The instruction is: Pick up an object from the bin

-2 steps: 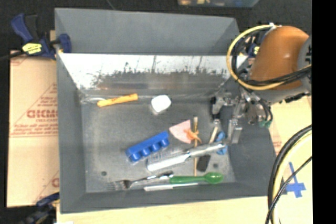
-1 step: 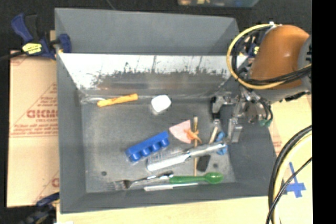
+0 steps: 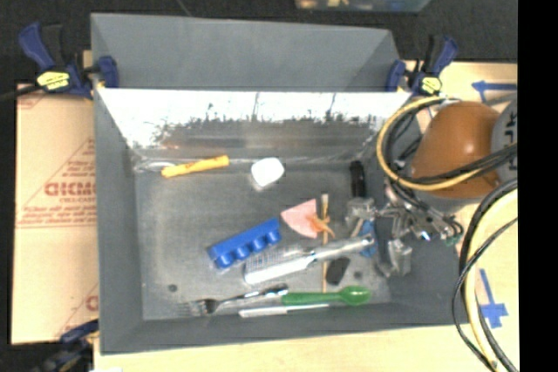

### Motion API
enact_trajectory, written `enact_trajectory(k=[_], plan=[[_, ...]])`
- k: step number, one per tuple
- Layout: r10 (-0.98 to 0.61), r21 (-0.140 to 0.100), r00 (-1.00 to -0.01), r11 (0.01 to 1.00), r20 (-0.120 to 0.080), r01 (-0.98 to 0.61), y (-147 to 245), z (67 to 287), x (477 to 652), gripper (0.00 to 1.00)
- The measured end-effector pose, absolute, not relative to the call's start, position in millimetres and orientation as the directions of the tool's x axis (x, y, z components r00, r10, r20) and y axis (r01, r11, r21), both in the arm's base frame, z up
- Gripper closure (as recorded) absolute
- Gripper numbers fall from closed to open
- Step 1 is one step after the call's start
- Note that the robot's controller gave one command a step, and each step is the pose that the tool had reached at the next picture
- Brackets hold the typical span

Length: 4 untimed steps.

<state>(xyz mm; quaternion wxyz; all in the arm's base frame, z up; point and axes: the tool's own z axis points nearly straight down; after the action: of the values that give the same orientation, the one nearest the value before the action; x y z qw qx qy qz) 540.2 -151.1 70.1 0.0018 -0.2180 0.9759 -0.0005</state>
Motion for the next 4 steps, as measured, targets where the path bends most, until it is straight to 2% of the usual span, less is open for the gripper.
enact_trajectory(k=[1, 2, 3, 4], plan=[[-0.291, -0.005, -0.957, 0.957, -0.006, -0.291, -149, 116, 550.9, 0.0], [-0.742, -0.002, -0.67, 0.67, -0.003, -0.742, -132, 100, 529.9, 0.0], [-0.603, -0.002, -0.798, 0.798, -0.01, -0.603, -144, 72, 538.5, 0.0], [-0.884, -0.008, -0.467, 0.467, -0.009, -0.884, -140, 72, 529.8, 1.0]])
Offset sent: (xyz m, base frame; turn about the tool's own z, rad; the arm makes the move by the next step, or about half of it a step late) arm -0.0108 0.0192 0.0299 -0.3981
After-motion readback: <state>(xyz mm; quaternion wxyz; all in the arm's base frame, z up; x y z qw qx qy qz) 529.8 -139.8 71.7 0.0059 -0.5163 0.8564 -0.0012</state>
